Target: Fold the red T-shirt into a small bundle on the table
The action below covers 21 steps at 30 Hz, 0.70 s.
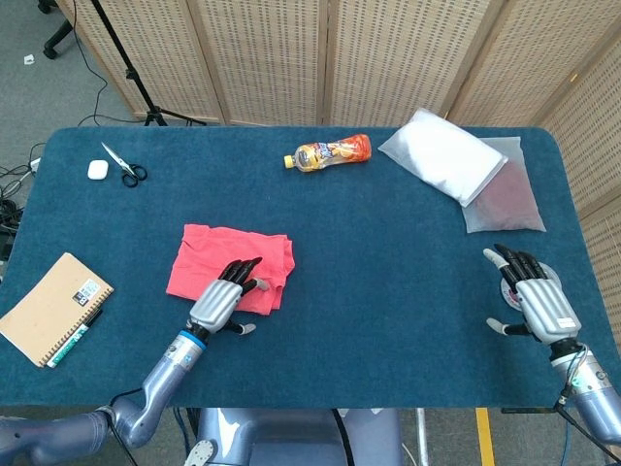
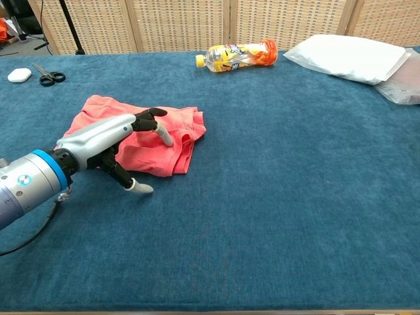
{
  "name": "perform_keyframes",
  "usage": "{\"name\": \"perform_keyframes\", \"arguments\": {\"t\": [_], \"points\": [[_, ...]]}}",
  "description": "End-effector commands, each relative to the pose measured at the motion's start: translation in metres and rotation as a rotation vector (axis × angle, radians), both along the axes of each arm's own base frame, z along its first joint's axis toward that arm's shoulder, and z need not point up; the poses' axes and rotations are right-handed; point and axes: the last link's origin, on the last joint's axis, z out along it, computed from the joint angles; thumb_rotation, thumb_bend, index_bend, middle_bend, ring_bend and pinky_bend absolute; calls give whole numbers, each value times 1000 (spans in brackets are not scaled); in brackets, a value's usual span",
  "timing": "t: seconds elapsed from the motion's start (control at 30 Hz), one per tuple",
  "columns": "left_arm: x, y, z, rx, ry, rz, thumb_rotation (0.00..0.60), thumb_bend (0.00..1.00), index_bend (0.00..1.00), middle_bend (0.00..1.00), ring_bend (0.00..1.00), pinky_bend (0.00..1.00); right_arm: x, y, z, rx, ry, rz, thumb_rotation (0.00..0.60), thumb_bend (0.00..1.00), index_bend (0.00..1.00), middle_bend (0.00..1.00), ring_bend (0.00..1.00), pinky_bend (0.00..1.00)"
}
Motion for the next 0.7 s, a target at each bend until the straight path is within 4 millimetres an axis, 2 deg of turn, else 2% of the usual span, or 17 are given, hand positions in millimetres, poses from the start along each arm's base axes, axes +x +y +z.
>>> {"name": "perform_keyframes", "arguments": {"t": [0.03, 0.27, 0.57, 0.63, 0.7], "points": [[2, 2, 11, 21, -19, -13, 600, 0, 0, 0, 0, 0, 0, 0, 1, -2, -1, -2, 600, 187, 0, 0, 0, 0], [8, 11, 41, 49, -43, -36, 600, 0, 0, 0, 0, 0, 0, 0, 1, -1, -3, -2, 600, 192, 0, 0, 0, 0], [14, 45, 75, 155, 17, -67, 600, 0, 0, 0, 0, 0, 1, 0, 3, -5, -7, -2, 600, 194, 0, 0, 0, 0], [8, 48, 86, 190, 28, -58, 600, 0, 0, 0, 0, 0, 0, 0, 3, -7, -8, -4, 600, 194, 0, 0, 0, 0], [-11, 53, 110, 270, 58, -14, 600, 0, 0, 0, 0, 0, 0, 0, 3, -5, -10, -3, 600, 194, 0, 0, 0, 0]]}}
